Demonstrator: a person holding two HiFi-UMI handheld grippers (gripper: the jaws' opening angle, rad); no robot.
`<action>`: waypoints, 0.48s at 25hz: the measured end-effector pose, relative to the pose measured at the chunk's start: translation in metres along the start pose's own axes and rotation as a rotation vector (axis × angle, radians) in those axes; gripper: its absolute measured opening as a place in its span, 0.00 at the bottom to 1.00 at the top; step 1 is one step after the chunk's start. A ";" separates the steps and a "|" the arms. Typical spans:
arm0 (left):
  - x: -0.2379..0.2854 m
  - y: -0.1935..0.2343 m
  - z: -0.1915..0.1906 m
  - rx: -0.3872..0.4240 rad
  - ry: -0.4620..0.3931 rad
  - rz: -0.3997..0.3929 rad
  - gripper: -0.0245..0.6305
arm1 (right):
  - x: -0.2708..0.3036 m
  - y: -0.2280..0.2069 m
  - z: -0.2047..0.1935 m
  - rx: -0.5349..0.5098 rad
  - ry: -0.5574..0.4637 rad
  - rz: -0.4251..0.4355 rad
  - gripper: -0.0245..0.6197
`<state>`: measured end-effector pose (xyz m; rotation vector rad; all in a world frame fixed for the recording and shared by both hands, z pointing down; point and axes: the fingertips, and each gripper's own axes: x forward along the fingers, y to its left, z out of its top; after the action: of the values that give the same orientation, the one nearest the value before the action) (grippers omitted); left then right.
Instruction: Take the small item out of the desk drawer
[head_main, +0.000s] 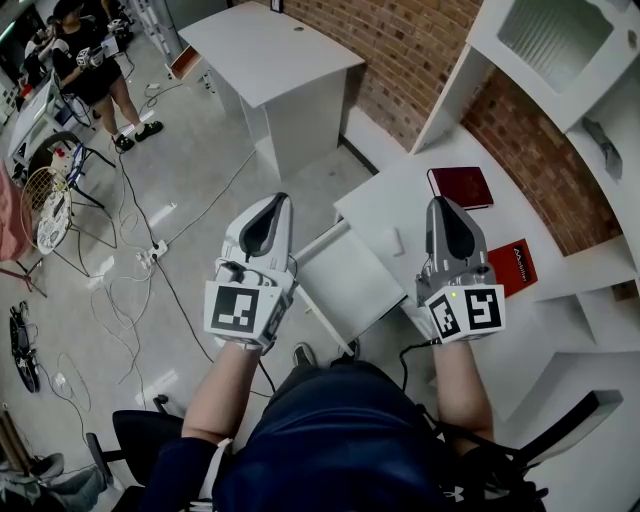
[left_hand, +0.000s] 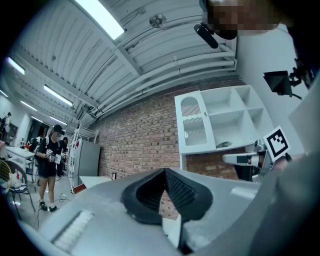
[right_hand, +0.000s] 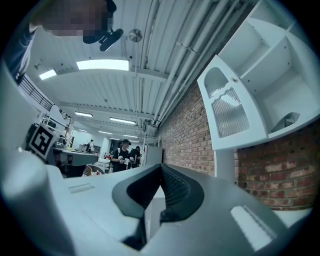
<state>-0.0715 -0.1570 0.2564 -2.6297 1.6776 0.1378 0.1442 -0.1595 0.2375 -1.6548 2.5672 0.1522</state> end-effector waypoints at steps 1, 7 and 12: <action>0.000 0.000 0.000 0.000 0.001 0.000 0.04 | 0.000 -0.001 0.000 0.001 0.000 -0.001 0.04; 0.004 0.002 -0.003 -0.006 0.008 0.006 0.04 | 0.003 -0.005 -0.002 0.011 0.004 -0.006 0.04; 0.005 0.002 -0.002 -0.007 0.008 0.007 0.04 | 0.004 -0.008 -0.001 0.015 0.004 -0.009 0.04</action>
<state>-0.0707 -0.1628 0.2578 -2.6330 1.6914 0.1336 0.1497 -0.1661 0.2378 -1.6625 2.5576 0.1281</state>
